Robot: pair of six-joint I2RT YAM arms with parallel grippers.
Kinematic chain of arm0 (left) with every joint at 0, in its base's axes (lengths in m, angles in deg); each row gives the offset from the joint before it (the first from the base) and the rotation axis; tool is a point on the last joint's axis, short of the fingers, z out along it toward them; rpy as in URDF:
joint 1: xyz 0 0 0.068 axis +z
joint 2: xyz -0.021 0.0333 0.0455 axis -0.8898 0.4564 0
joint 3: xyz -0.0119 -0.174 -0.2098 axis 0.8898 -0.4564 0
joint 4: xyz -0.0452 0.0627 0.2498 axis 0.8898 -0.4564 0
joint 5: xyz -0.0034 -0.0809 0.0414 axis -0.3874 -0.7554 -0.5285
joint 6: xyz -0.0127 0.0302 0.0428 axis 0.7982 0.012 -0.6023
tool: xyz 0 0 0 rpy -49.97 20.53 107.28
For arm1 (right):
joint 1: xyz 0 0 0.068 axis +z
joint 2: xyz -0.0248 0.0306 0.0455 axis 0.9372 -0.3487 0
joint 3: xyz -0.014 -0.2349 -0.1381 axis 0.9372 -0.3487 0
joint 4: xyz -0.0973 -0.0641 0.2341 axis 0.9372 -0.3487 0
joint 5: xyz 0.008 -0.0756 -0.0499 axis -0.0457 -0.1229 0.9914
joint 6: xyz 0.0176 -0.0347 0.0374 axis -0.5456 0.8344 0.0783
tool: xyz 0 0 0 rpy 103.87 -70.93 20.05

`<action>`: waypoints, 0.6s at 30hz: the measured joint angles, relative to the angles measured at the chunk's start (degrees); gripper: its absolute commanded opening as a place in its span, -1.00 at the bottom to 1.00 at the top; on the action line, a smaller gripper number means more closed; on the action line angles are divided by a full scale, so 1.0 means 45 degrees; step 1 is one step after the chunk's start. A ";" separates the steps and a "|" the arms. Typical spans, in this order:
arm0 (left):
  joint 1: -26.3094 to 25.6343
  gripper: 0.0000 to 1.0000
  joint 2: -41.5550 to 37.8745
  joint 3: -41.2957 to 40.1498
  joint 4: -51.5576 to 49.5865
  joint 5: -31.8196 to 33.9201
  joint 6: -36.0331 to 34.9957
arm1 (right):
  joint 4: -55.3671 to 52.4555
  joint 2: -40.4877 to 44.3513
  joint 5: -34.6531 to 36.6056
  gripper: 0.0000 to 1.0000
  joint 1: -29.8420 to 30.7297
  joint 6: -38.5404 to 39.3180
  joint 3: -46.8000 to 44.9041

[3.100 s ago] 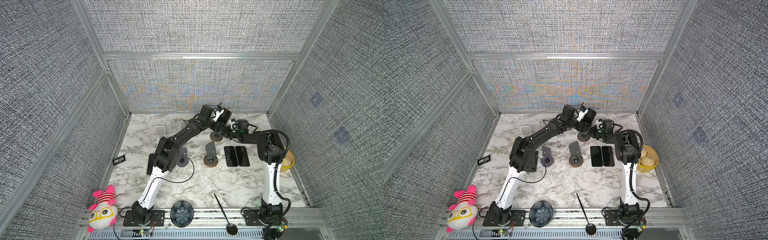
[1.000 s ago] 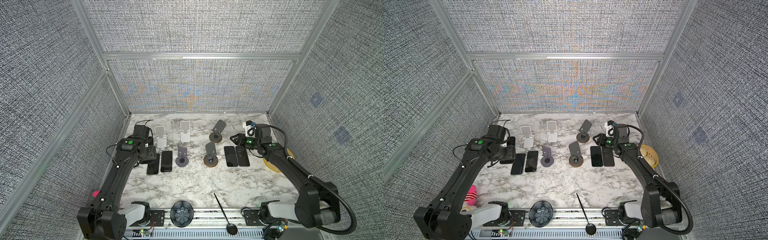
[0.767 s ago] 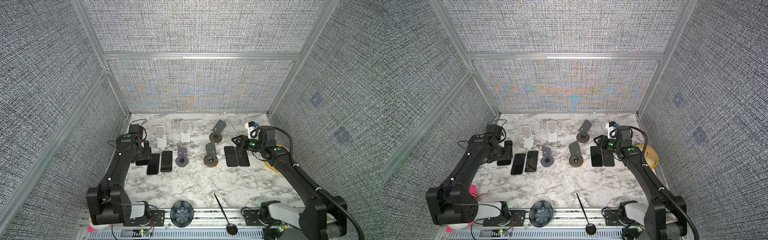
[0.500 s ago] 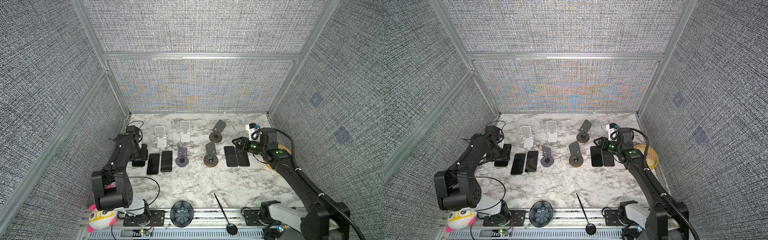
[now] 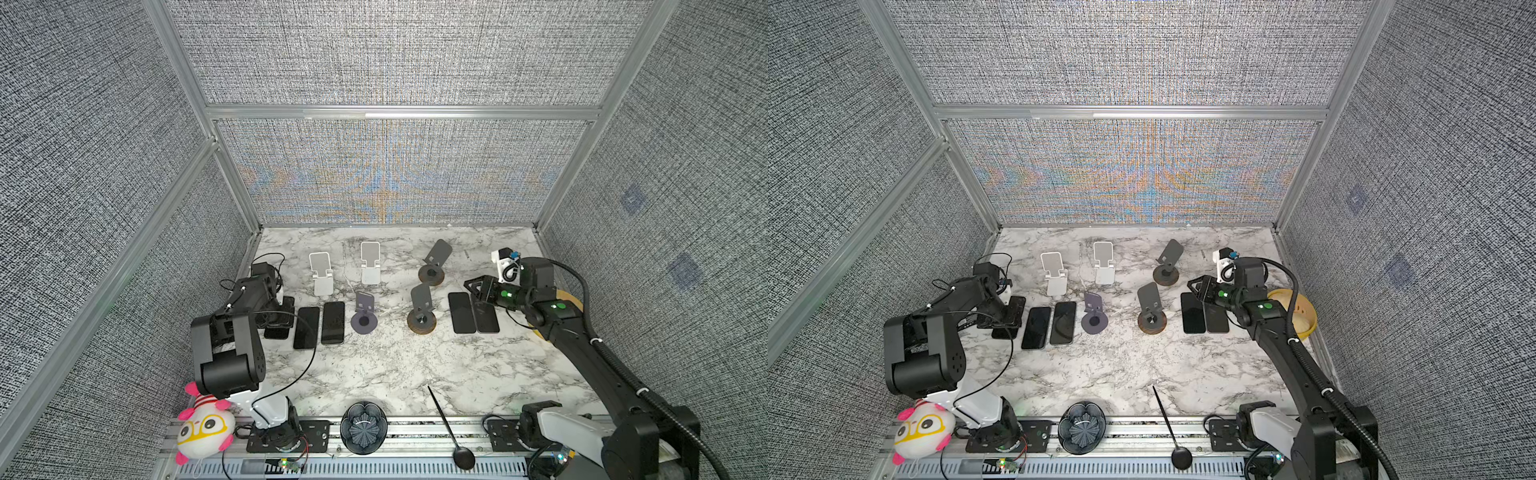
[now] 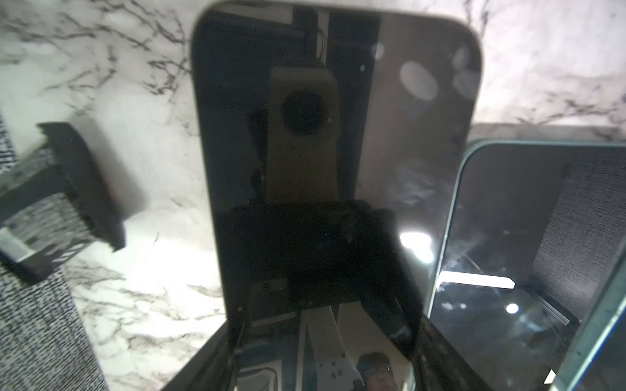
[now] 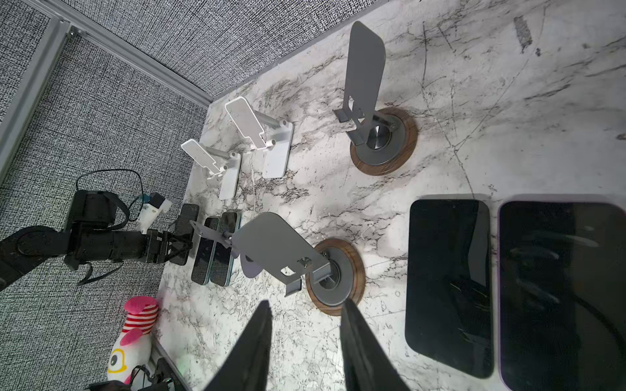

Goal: Remove the phone from the phone stand
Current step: Place the phone at the middle-left of the table.

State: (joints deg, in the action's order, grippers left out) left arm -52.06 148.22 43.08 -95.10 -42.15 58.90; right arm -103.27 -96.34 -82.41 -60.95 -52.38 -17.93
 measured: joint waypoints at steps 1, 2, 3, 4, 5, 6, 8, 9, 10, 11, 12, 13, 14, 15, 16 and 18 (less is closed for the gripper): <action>0.0044 -1.00 0.0019 -0.0039 0.0068 -0.0097 -0.0010 | -0.0005 0.0024 0.0000 -0.29 -0.0015 0.0000 0.0000; 0.0117 -1.00 0.0049 -0.0092 0.0165 -0.0248 -0.0039 | -0.0010 0.0053 0.0005 -0.29 -0.0015 0.0005 0.0000; 0.0175 -1.00 0.0087 -0.0136 0.0238 -0.0277 -0.0039 | -0.0010 0.0078 0.0010 -0.29 -0.0015 0.0015 0.0000; 0.0228 -1.00 0.0141 -0.0185 0.0301 -0.0272 -0.0053 | -0.0010 0.0107 0.0015 -0.29 -0.0024 0.0034 0.0000; 0.0262 -1.00 0.0204 -0.0209 0.0296 -0.0267 -0.0083 | -0.0015 0.0126 0.0019 -0.29 -0.0024 0.0063 0.0000; 0.0296 -1.00 0.0316 -0.0204 0.0267 -0.0306 -0.0083 | -0.0019 0.0146 0.0034 -0.29 -0.0034 0.0083 0.0000; 0.0311 -1.00 0.0491 -0.0170 0.0238 -0.0350 -0.0087 | -0.0019 0.0180 0.0053 -0.29 -0.0044 0.0112 0.0000; 0.0330 -1.00 0.0563 -0.0136 0.0219 -0.0398 -0.0087 | -0.0029 0.0199 0.0058 -0.29 -0.0058 0.0117 0.0000; 0.0379 -1.00 0.0651 -0.0073 0.0204 -0.0554 -0.0092 | -0.0029 0.0238 0.0058 -0.29 -0.0063 0.0121 0.0000; 0.0427 -1.00 0.0743 0.0000 0.0194 -0.0646 -0.0107 | -0.0029 0.0282 0.0058 -0.29 -0.0073 0.0131 0.0000; 0.0471 -1.00 0.0869 0.0083 0.0199 -0.0622 -0.0121 | -0.0029 0.0325 0.0063 -0.29 -0.0068 0.0146 0.0000; 0.0495 -1.00 0.0996 0.0155 0.0189 -0.0593 -0.0121 | -0.0029 0.0369 0.0073 -0.29 -0.0073 0.0146 0.0000; 0.0529 -0.96 0.1088 0.0223 0.0160 -0.0631 -0.0126 | -0.0029 0.0398 0.0092 -0.29 -0.0073 0.0146 0.0000; 0.0539 -0.79 0.1146 0.0272 0.0131 -0.0646 -0.0126 | -0.0029 0.0432 0.0102 -0.29 -0.0073 0.0146 0.0000; 0.0539 -0.60 0.1190 0.0311 0.0102 -0.0641 -0.0126 | -0.0034 0.0466 0.0107 -0.28 -0.0073 0.0146 0.0000; 0.0544 -0.27 0.1253 0.0384 0.0053 -0.0680 -0.0121 | -0.0034 0.0510 0.0117 -0.29 -0.0087 0.0146 0.0000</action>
State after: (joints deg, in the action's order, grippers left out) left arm -49.61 153.86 44.81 -94.86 -45.21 58.35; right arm -103.42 -94.05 -81.88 -61.34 -51.72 -17.93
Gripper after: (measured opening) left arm 0.726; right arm 0.356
